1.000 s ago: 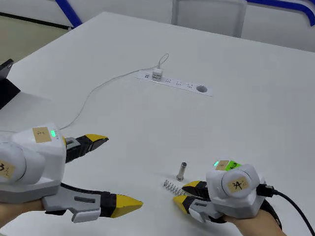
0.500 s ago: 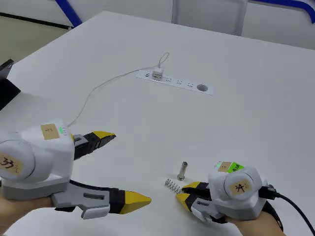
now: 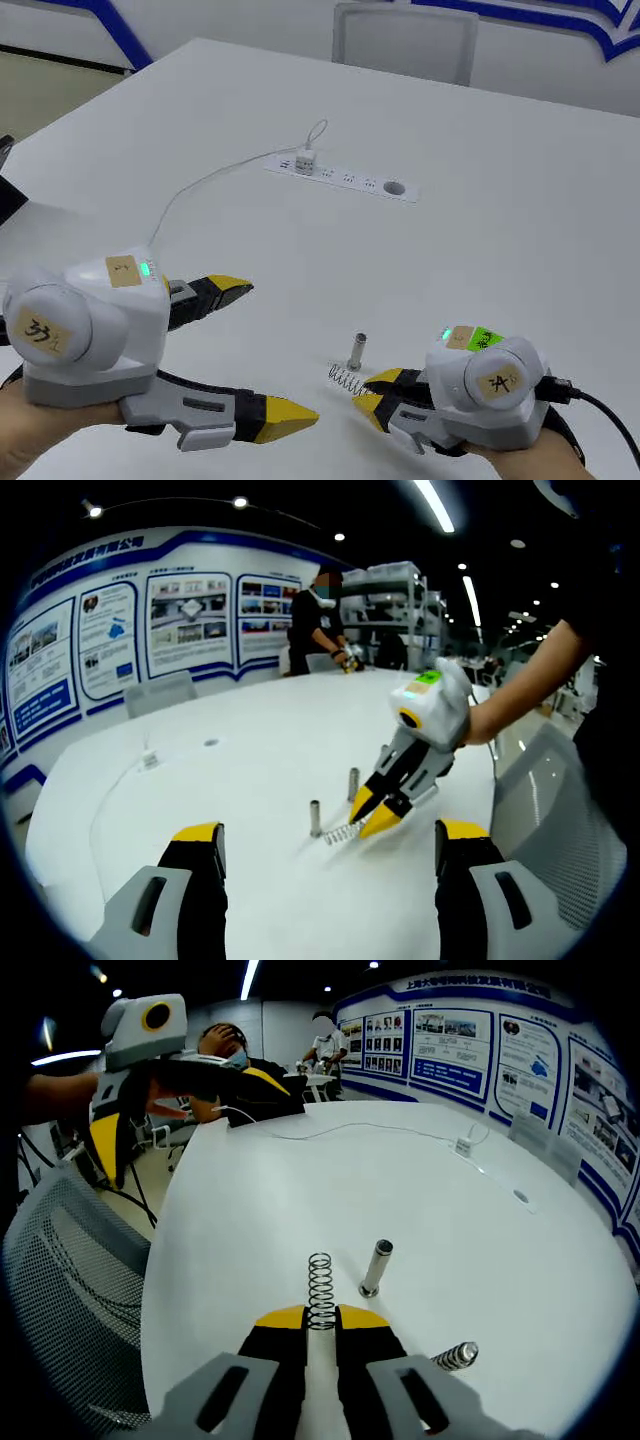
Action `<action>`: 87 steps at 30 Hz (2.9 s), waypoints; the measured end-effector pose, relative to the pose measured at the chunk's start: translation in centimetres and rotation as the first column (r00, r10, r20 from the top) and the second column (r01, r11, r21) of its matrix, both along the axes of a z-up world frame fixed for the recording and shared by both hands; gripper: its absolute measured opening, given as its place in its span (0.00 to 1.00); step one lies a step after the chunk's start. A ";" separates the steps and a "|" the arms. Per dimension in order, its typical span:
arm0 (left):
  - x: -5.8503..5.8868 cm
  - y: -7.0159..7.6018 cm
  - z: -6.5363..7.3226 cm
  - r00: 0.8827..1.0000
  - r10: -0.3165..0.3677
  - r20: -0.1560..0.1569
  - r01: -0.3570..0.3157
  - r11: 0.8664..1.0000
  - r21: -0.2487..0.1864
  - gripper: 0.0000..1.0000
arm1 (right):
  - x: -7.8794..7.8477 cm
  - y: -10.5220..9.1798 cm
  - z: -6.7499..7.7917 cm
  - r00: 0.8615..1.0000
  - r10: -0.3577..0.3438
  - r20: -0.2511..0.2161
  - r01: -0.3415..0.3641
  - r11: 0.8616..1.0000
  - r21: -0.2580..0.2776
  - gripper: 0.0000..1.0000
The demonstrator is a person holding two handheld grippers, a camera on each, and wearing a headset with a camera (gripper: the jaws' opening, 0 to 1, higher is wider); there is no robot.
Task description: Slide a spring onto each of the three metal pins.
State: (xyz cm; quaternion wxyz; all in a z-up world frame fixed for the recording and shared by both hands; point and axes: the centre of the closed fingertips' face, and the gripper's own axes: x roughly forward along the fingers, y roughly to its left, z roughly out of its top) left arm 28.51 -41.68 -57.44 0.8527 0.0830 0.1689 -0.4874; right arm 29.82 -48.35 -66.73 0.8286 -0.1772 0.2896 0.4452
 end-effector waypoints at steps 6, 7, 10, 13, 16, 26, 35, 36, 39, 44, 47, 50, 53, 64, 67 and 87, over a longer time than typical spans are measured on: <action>-0.6 -1.0 -0.2 0.999 -0.046 0.002 0.046 0.999 0.010 0.85 | -1.0 -0.7 2.7 0.994 0.081 0.072 -0.080 0.997 -0.017 0.11; -0.6 -1.2 -0.2 0.999 -0.051 0.004 0.051 0.999 0.008 0.84 | -1.1 -0.8 3.2 0.993 0.089 0.081 -0.088 0.996 -0.016 0.11; -0.7 -1.8 0.0 0.998 -0.068 0.012 0.068 0.998 0.000 0.82 | -1.4 -1.1 4.6 0.989 0.105 0.100 -0.105 0.994 -0.006 0.11; -0.8 -2.5 0.1 0.996 -0.084 0.019 0.084 0.996 -0.003 0.81 | -1.6 -1.4 5.8 0.985 0.123 0.119 -0.123 0.992 -0.004 0.11; -0.9 -3.2 0.2 0.994 -0.104 0.024 0.104 0.995 -0.006 0.78 | -1.9 -1.7 6.6 0.983 0.136 0.126 -0.136 0.991 -0.007 0.11; -1.7 -5.6 0.9 0.981 -0.188 0.048 0.190 0.982 -0.024 0.63 | -3.8 -2.3 8.2 0.969 0.210 0.131 -0.210 0.978 -0.012 0.11; -2.6 -7.3 1.2 0.964 -0.261 0.056 0.263 0.964 -0.030 0.45 | -4.7 -2.4 9.9 0.951 0.267 0.156 -0.267 0.963 -0.018 0.11; -2.8 -7.5 1.1 0.961 -0.270 0.059 0.272 0.962 -0.025 0.43 | -4.8 -2.3 10.0 0.949 0.275 0.157 -0.275 0.961 -0.018 0.11; -2.8 -7.8 0.9 0.957 -0.283 0.059 0.284 0.959 -0.008 0.40 | -4.9 -2.3 10.2 0.939 0.301 0.168 -0.298 0.954 -0.040 0.11; -3.2 -8.3 1.4 0.948 -0.311 0.061 0.313 0.949 -0.025 0.31 | -4.9 -2.2 10.5 0.932 0.321 0.171 -0.318 0.947 -0.045 0.11; -3.4 -8.5 1.6 0.943 -0.327 0.062 0.329 0.944 -0.032 0.25 | -5.0 -2.1 10.6 0.927 0.333 0.173 -0.329 0.943 -0.050 0.11; -3.6 -8.7 1.7 0.941 -0.332 0.057 0.335 0.941 -0.042 0.21 | -5.2 -1.9 10.7 0.924 0.343 0.171 -0.341 0.939 -0.042 0.11; -3.7 -8.9 1.9 0.940 -0.338 0.055 0.341 0.939 -0.055 0.20 | -5.4 -1.9 10.6 0.917 0.362 0.169 -0.358 0.932 -0.055 0.11; -4.4 -8.8 1.6 0.912 -0.397 0.109 0.399 0.917 0.002 0.12 | -6.0 -1.9 10.7 0.901 0.400 0.169 -0.395 0.916 -0.067 0.11; -4.4 -8.9 1.6 0.903 -0.404 0.146 0.403 0.915 0.036 0.11 | -5.8 -1.9 10.7 0.900 0.402 0.171 -0.395 0.916 -0.075 0.11; -4.6 -8.8 1.8 0.886 -0.421 0.193 0.420 0.906 0.052 0.10 | -5.7 -2.5 10.5 0.915 0.377 0.144 -0.373 0.926 -0.051 0.13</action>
